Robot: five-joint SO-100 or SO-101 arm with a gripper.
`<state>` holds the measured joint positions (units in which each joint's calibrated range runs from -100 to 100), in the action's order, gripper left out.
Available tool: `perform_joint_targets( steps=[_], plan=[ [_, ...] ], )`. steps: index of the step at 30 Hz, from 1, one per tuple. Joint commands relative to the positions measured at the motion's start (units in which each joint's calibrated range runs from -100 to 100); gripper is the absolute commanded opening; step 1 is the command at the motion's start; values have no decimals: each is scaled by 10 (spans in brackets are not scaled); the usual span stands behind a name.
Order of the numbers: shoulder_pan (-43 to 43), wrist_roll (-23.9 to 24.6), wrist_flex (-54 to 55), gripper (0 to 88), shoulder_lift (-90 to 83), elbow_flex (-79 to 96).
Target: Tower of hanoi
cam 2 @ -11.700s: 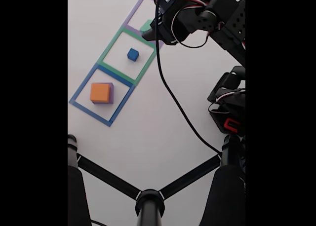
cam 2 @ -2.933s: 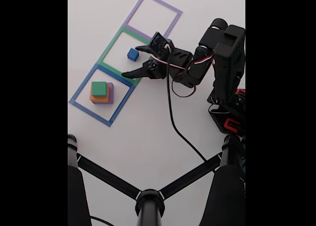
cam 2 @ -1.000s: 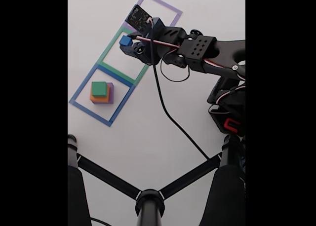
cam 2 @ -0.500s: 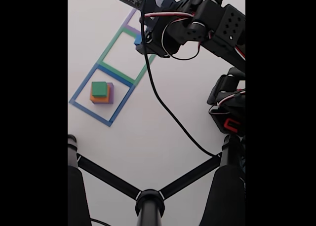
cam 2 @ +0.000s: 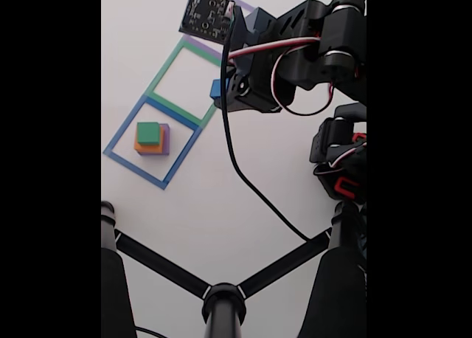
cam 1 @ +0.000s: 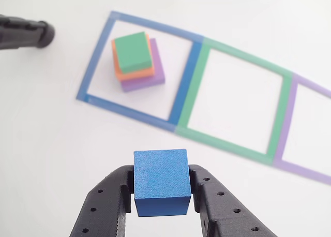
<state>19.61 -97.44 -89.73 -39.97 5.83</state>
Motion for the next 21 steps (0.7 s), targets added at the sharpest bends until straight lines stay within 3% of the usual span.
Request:
perform_joint_targets(
  steps=[1, 21],
  plan=[
    [19, -20, 70, 40, -32, 48],
    [45, -26, 578, 41, -84, 463]
  ],
)
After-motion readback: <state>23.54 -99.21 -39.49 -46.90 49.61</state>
